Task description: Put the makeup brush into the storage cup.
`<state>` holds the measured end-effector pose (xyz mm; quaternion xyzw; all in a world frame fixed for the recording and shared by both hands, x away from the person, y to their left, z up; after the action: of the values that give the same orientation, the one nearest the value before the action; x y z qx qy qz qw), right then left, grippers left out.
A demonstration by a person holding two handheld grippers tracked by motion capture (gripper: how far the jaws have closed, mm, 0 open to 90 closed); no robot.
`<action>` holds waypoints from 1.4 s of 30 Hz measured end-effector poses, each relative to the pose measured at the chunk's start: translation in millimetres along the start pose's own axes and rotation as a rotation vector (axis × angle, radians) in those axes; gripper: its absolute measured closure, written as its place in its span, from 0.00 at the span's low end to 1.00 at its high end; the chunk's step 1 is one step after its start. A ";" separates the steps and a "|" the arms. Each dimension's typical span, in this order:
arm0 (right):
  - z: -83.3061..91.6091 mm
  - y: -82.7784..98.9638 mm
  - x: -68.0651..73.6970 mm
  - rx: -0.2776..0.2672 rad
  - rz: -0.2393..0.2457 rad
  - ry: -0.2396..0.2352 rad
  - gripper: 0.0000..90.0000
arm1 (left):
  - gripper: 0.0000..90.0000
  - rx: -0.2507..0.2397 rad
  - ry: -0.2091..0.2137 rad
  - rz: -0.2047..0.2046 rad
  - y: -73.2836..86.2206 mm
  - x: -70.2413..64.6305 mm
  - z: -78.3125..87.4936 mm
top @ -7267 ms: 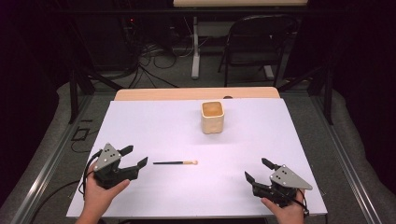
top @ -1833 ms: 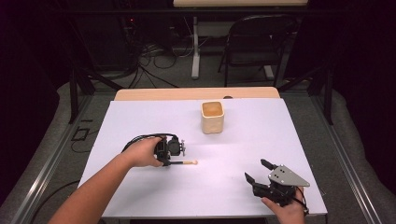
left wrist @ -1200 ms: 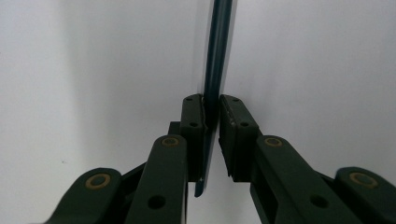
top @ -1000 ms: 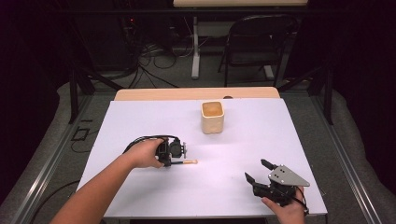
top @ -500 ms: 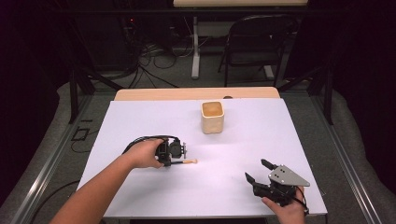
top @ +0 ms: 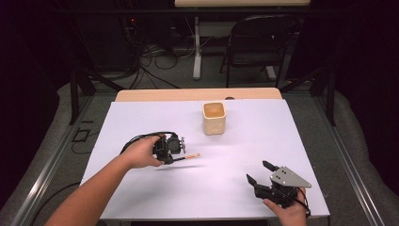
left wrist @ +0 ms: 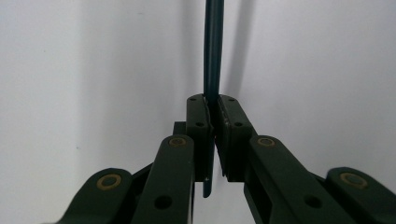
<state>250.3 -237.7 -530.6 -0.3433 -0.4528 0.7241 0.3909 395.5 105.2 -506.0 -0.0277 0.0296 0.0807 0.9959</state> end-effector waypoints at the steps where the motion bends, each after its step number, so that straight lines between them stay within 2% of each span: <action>1: -0.1 0.0 0.3 0.001 -0.002 0.001 0.29 | 0.93 -0.015 -0.011 0.007 1.2 -1.4 2.6; 7: -0.2 0.2 0.5 0.005 -0.006 0.001 0.29 | 0.93 -0.056 -0.021 0.010 4.9 -5.1 9.7; 10: -0.6 0.0 -0.1 0.009 -0.013 -0.006 0.30 | 0.93 -0.060 -0.021 0.011 5.7 -5.8 12.2; 12: -1.4 0.5 0.0 0.014 -0.010 -0.005 0.30 | 0.93 -0.078 -0.037 0.011 6.4 -7.2 15.3; 16: -2.1 0.2 1.5 0.017 -0.001 -0.005 0.30 | 0.93 -0.091 -0.034 0.019 6.7 -8.6 18.5; 24: -3.5 -1.1 4.5 0.009 0.004 -0.023 0.34 | 0.93 -0.166 -0.026 0.043 11.7 -11.9 23.6; 25: -3.9 -1.2 5.5 0.014 0.004 -0.027 0.34 | 0.93 -0.188 -0.022 0.050 13.5 -12.4 24.9; 28: -5.3 -1.5 6.7 0.029 0.010 -0.031 0.34 | 0.93 -0.209 -0.025 0.058 14.7 -12.9 26.2; 32: -5.5 -3.4 7.5 0.029 -0.001 -0.030 0.38 | 0.93 -0.265 -0.019 0.080 18.1 -15.6 30.1; 37: -4.8 -6.8 8.4 0.029 -0.007 -0.022 0.40 | 0.93 -0.304 -0.009 0.095 19.8 -17.5 31.8; 38: -5.1 -8.4 9.1 0.035 -0.012 -0.045 0.43 | 0.93 -0.312 -0.011 0.100 20.1 -17.9 31.7; 42: -6.2 -11.7 11.6 0.034 0.004 -0.058 0.43 | 0.93 -0.345 -0.010 0.112 20.8 -19.2 32.0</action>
<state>253.3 -221.8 -523.7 -0.3164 -0.4510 0.7422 0.3817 375.0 124.6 -473.9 -0.1961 0.0120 0.1398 0.9705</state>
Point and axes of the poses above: each handheld gripper's, and its own axes: z roughly backward along the jaws, y roughly out of its underside, x roughly to its left, the point moved 1 cm from there along -z, roughly forward along the jaws, and after that the axes turned 7 degrees about y, right-handed, at the moved point
